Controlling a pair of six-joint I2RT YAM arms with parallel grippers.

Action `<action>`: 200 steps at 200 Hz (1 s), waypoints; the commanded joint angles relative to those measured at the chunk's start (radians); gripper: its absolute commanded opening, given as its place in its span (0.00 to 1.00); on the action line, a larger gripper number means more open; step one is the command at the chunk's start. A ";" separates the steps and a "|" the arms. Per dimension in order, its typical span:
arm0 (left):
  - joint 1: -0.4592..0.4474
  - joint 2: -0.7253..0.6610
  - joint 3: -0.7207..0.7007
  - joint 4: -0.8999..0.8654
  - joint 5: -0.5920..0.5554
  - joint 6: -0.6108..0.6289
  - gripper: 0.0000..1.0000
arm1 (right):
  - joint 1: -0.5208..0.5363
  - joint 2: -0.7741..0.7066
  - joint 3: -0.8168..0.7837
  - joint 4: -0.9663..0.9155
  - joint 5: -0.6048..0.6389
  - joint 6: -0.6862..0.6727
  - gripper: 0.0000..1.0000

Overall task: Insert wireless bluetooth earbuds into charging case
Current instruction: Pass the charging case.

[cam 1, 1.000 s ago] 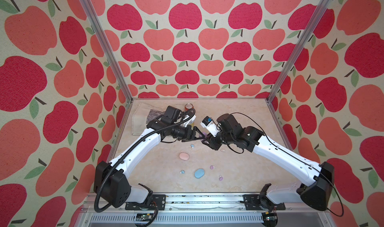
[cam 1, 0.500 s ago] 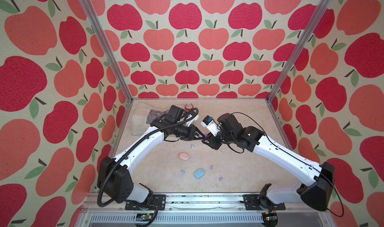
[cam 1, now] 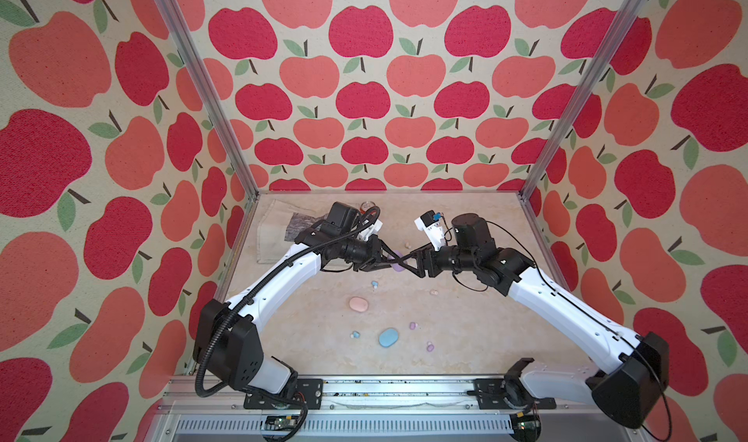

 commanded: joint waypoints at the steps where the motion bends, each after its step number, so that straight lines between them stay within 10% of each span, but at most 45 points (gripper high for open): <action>1: 0.011 0.007 -0.026 0.092 0.053 -0.135 0.06 | -0.005 -0.010 -0.023 0.088 -0.093 0.072 0.69; 84: 0.028 0.006 -0.017 0.126 0.085 -0.180 0.05 | -0.021 0.029 -0.050 0.112 -0.094 0.050 0.79; 200: 0.035 0.018 0.001 0.123 0.097 -0.181 0.04 | -0.022 0.069 -0.045 0.128 -0.090 0.053 0.56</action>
